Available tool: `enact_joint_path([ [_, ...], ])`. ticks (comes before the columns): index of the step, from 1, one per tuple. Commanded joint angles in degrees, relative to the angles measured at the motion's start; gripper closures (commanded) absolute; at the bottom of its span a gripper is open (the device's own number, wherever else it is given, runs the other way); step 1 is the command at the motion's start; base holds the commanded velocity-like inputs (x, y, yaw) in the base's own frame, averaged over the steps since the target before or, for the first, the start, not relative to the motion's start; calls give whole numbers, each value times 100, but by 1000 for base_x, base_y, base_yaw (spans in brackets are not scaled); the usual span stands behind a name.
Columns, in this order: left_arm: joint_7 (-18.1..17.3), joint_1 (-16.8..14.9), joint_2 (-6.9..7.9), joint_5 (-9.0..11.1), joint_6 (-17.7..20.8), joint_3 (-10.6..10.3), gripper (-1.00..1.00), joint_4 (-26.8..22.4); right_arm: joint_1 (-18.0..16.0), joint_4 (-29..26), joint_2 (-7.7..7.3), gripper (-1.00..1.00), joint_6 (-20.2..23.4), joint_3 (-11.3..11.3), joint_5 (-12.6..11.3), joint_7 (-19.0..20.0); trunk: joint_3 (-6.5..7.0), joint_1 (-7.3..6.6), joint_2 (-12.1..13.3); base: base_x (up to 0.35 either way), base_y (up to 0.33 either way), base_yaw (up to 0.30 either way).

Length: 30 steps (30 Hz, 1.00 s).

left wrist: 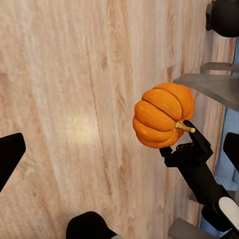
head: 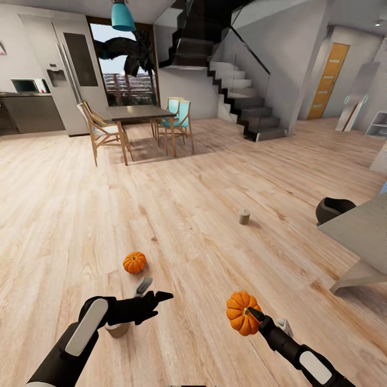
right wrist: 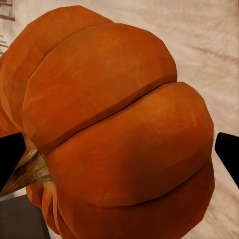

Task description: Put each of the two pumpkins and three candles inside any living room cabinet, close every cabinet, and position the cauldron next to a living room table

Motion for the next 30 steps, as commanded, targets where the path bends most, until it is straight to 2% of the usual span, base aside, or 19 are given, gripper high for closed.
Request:
enact_joint_path([
  [1, 34, -2, 5, 36, 9, -9, -100, -3, 1, 2, -5, 100, 28, 22, -54, 1, 18, -3, 0, 0, 0, 0],
  [7, 34, 0, 2, 36, 10, -9, -100, -7, -3, 2, -5, 100, 24, 1, -51, -16, 154, -19, 8, 0, 0, 0],
  [19, 29, -1, 3, 35, 9, 9, -100, -43, -1, 2, -5, 100, 53, -10, -58, -9, 108, -19, 8, 0, 0, -82],
  [28, 34, 0, -2, 36, 9, -12, -100, 7, -1, 2, -5, 100, 80, -3, -58, -11, 230, -42, 20, 0, 0, -145],
  [30, 34, 0, -2, 36, 9, -8, -100, 0, -1, 2, -5, 100, 81, 0, -58, -12, 213, -42, 20, 0, 0, -146],
])
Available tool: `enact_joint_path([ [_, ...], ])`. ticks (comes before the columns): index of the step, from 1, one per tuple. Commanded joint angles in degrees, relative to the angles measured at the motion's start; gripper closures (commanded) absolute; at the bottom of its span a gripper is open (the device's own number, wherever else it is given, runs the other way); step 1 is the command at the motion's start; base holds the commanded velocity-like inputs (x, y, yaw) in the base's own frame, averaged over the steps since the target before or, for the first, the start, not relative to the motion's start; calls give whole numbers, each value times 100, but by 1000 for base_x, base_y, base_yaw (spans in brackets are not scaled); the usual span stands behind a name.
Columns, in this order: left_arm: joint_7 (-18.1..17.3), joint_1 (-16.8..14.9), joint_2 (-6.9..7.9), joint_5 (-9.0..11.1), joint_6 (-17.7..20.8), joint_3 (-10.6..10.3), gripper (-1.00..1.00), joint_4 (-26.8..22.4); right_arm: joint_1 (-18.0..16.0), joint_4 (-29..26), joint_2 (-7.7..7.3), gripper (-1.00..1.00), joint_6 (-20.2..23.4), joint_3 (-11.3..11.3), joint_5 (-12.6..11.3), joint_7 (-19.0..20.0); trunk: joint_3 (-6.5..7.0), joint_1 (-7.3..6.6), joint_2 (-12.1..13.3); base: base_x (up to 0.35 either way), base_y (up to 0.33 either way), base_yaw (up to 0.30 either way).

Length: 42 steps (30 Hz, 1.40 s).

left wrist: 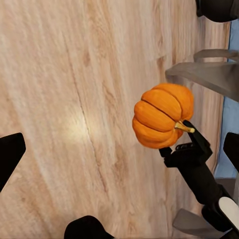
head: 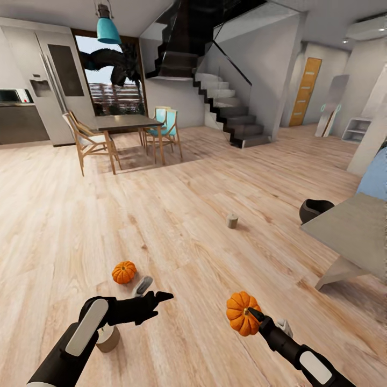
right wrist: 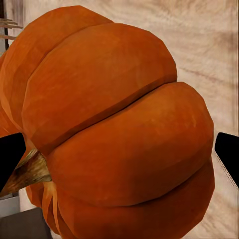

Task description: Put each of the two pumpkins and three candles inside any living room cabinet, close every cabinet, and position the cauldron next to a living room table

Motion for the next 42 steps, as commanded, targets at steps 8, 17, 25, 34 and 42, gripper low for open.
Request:
enact_joint_path([
  [8, 34, -3, 11, 28, 6, -5, -100, -20, -6, 1, -4, 100, -4, 28, -63, 14, -73, -1, -2, 37, 0, -143],
  [17, 34, -2, 9, 23, 0, -34, -100, 9, -6, 0, -4, 100, -21, 28, -61, 14, -88, -1, -2, 293, 0, -27],
  [25, 34, -3, 7, 23, 0, -40, -100, 9, -6, 0, -4, 100, 10, 36, -60, 11, -89, -1, -2, 314, -73, 21],
  [34, 34, -2, 8, 23, 0, -44, -100, 9, -6, -1, -4, 100, 9, 45, -54, 20, -106, -1, -2, 269, -194, 70],
  [42, 34, -4, 11, 23, 0, -39, -100, 9, -5, -8, -4, 100, -14, 45, -54, 23, -112, -1, -2, 260, -206, 28],
])
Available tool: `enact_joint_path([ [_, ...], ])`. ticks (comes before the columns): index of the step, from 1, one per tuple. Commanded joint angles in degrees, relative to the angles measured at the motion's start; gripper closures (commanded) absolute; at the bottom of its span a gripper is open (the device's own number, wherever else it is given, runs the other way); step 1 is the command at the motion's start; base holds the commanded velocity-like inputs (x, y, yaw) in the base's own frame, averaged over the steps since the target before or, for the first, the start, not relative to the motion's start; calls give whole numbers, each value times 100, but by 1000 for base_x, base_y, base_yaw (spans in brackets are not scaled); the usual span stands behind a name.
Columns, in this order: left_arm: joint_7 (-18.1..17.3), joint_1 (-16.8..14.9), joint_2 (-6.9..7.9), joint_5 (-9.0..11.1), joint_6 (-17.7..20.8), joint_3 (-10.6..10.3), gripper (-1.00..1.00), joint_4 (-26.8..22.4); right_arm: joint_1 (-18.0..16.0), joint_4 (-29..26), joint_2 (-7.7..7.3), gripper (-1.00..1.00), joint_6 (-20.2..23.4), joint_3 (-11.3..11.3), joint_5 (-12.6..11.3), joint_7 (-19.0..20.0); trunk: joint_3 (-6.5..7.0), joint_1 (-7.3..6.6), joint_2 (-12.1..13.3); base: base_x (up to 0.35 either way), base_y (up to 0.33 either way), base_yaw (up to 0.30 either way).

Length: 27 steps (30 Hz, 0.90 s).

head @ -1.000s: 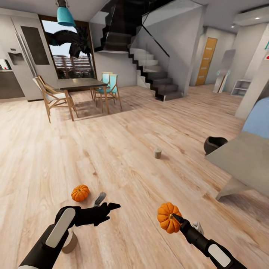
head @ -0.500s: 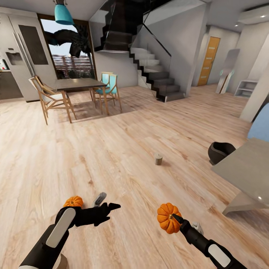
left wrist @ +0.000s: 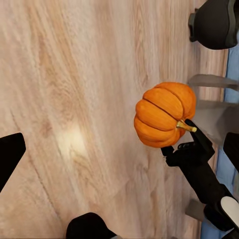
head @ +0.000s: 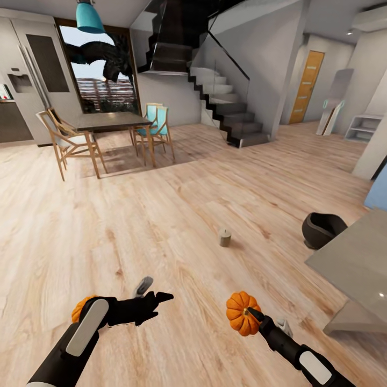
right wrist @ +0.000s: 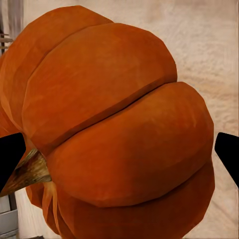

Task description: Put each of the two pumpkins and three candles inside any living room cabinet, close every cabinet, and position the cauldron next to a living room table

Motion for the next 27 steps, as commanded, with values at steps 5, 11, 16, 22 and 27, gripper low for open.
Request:
enact_joint_path([
  [5, 34, -2, 4, 37, 11, -4, -100, -5, -6, -4, -4, 100, 28, 17, -76, 9, -5, 1, -2, 294, -83, 2],
  [11, 34, -4, 4, 39, 11, -3, -100, -5, -5, -4, -4, 100, 28, 17, -76, 9, -3, 1, -2, 307, -68, 130],
  [16, 34, -2, 3, 39, 11, -3, -100, -5, -6, -4, -4, 100, 28, 17, -76, 9, 6, 1, -2, 293, -184, 266],
  [22, 34, -1, -4, 37, 11, -12, -100, -5, -6, -4, -4, 100, 28, 17, -76, 9, 20, 1, -2, 270, -223, 277],
  [27, 34, -4, -4, 37, 11, -12, -100, -5, -6, -4, -4, 100, 21, 17, -76, 4, 31, 1, -2, 270, -101, 278],
])
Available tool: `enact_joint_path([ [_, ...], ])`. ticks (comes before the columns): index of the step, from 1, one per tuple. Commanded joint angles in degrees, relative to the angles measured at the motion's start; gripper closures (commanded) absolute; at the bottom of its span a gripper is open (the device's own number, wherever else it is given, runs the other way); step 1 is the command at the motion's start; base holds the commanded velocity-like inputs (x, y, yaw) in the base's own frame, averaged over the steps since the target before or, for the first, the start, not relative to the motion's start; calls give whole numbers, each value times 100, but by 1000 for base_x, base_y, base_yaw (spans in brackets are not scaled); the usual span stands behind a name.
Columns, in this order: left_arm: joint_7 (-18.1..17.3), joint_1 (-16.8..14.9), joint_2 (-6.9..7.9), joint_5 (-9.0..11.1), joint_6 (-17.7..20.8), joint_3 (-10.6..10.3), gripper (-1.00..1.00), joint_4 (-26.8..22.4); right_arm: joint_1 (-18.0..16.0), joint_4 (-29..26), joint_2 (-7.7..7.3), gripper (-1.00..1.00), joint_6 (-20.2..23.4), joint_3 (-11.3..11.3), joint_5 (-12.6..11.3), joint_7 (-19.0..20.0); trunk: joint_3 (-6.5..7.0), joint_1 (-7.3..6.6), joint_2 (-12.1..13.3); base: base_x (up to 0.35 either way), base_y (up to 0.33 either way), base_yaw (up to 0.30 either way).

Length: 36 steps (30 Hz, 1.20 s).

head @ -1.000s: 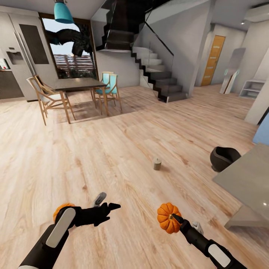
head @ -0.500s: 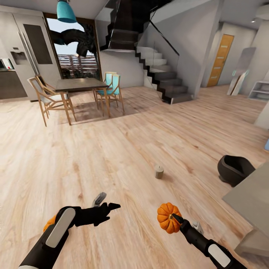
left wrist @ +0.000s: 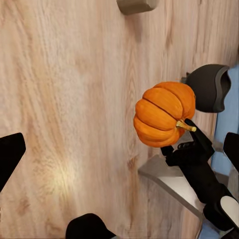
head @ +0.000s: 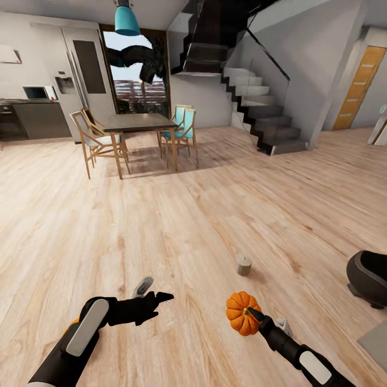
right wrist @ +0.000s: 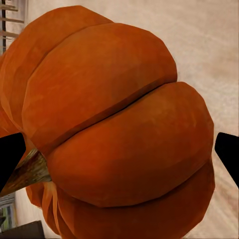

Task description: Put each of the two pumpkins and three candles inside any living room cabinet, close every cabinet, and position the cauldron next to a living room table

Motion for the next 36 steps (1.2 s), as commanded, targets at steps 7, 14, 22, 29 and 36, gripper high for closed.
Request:
enact_joint_path([
  [7, 34, -3, 7, 38, 9, 14, -100, -2, -2, -6, -5, 100, 36, 22, -76, 4, 11, 2, -2, 286, -6, 280],
  [14, 34, -2, 11, 38, 9, 18, -100, -2, 0, -6, -5, 100, 34, 24, -75, 3, 26, 2, -2, 216, 0, 280],
  [22, 34, -2, 10, 38, 9, 6, -100, -2, -2, -6, -6, 100, 34, 24, -67, 3, 44, 2, -2, 151, -10, 280],
  [29, 34, -1, 10, 38, 9, 6, -100, -2, -2, -6, -10, 100, 35, 24, -67, -4, 60, 2, -2, 192, -99, 280],
  [36, 34, -2, 9, 38, 9, 7, -100, -2, -2, -6, -11, 100, 35, 24, -67, -7, 75, 2, -2, 228, -143, 280],
])
